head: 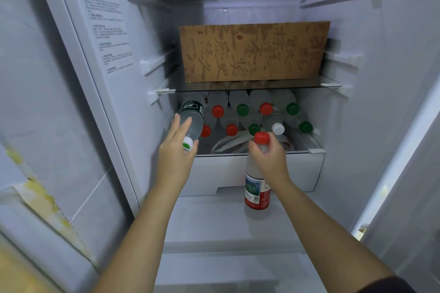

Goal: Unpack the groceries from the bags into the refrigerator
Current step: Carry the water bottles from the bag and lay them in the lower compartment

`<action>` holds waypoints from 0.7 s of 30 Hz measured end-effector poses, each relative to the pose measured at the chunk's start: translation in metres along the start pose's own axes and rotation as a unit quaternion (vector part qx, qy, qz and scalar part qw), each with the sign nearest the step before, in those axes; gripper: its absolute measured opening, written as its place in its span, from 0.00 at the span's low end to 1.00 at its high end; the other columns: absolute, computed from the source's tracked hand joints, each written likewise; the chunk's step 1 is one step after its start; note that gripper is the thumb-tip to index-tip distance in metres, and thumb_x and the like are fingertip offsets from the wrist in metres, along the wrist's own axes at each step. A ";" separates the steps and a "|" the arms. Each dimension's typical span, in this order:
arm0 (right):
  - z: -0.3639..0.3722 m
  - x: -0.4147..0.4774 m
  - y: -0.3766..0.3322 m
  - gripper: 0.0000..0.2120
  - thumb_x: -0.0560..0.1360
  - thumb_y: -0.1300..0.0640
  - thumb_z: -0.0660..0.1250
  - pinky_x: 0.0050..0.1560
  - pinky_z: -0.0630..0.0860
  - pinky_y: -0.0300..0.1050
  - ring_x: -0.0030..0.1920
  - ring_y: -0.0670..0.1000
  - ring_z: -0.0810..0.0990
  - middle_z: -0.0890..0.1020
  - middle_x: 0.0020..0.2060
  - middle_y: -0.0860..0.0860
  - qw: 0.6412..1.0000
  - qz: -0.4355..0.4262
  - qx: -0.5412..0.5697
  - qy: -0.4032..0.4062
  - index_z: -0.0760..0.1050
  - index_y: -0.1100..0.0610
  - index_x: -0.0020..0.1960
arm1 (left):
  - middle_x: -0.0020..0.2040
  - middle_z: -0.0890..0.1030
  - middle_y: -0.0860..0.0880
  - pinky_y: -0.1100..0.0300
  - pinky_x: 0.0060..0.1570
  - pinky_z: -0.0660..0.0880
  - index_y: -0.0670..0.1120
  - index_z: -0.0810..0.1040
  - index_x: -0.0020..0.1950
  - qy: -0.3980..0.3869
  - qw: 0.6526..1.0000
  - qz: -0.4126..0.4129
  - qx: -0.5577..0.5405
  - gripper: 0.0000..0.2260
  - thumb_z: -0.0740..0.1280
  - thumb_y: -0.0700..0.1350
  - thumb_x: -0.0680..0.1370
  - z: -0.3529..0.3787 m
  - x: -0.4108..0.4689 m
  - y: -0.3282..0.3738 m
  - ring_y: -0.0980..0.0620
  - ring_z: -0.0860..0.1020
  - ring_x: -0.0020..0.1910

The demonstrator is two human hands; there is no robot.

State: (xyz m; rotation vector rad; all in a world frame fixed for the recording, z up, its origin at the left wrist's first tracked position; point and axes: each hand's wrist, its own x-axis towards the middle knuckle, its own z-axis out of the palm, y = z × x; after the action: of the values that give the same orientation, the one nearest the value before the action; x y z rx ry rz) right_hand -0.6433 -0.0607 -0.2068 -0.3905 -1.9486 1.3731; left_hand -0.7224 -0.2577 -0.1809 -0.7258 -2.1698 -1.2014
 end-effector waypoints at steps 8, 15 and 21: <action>0.000 0.000 0.001 0.05 0.76 0.57 0.69 0.45 0.72 0.42 0.39 0.49 0.75 0.77 0.36 0.51 1.000 -0.002 0.000 0.007 0.73 0.56 0.44 | 0.77 0.61 0.43 0.61 0.71 0.59 0.45 0.68 0.74 -0.066 0.996 0.014 0.060 0.27 0.68 0.34 0.76 0.023 0.042 -0.012 0.47 0.62 0.76; 0.001 -0.002 -0.003 0.06 0.77 0.57 0.69 0.43 0.72 0.40 0.39 0.48 0.75 0.77 0.36 0.50 1.000 0.004 0.007 0.005 0.72 0.52 0.43 | 0.77 0.62 0.41 0.55 0.70 0.63 0.44 0.68 0.74 -0.085 0.993 0.001 0.083 0.26 0.67 0.34 0.77 0.033 0.068 -0.022 0.42 0.64 0.74; 0.002 -0.002 -0.003 0.06 0.76 0.57 0.69 0.45 0.72 0.40 0.40 0.48 0.76 0.77 0.36 0.49 1.000 0.010 0.010 0.004 0.72 0.51 0.43 | 0.77 0.61 0.40 0.55 0.71 0.62 0.44 0.68 0.75 -0.090 0.994 -0.019 0.066 0.26 0.66 0.34 0.77 0.042 0.080 -0.028 0.42 0.64 0.74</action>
State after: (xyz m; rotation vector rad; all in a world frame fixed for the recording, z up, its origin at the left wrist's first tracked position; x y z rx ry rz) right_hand -0.6427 -0.0648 -0.2049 -0.4061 -1.9275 1.4019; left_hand -0.8062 -0.2183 -0.1610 -0.7656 -2.3958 -1.0331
